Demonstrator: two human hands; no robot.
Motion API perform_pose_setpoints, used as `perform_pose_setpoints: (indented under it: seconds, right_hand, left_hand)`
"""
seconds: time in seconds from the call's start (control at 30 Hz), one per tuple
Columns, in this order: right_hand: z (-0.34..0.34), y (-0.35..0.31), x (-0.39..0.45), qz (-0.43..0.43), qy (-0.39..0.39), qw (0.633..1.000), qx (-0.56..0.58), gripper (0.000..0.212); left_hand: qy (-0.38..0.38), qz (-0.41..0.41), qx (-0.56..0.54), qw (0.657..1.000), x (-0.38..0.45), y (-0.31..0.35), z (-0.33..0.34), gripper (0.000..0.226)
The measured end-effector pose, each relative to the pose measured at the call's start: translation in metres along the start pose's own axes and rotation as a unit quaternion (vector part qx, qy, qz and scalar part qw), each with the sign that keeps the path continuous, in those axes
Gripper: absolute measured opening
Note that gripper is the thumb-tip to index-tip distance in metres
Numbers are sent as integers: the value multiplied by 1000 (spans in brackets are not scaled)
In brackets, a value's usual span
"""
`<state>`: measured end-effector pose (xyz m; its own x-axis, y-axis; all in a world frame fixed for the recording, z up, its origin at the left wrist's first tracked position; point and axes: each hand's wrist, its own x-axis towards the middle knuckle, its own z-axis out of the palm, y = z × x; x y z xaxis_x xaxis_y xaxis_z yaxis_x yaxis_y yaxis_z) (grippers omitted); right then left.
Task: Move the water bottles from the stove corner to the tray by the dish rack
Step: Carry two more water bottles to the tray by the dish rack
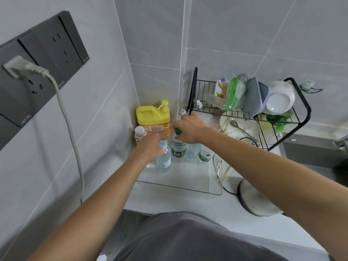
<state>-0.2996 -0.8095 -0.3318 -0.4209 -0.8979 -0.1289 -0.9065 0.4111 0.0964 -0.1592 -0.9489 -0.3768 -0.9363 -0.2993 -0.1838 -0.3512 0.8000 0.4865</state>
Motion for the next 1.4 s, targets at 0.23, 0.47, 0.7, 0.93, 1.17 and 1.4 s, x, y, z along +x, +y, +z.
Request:
perform_pose_setpoints:
  seconds: [0.23,0.47,0.7,0.93,1.17,1.4]
  right_hand:
    - [9,15,18,23,-26,999,-13,28]
    - [17,11,20,42,-18,999,-21,22]
    - [15,11,19,51,-25,998,-9,21]
    - [11,13,17,50,-26,998,-2,23]
    - [13,13,13,44,-26,999,4,24]
    - [15,13,11,39,-21,999,13,23]
  left_hand:
    - [8,-10,-10,1000,11,-1,-5,18]
    - [56,-21,9,998,35,0,-12,19]
    - [14,-10,34,999,64,8,-18,20]
    - [5,5,9,1000,73,-5,-11,21]
    - [23,14,-8,1000,73,-6,-4,25]
    - [48,18,-21,998,71,-9,1,22]
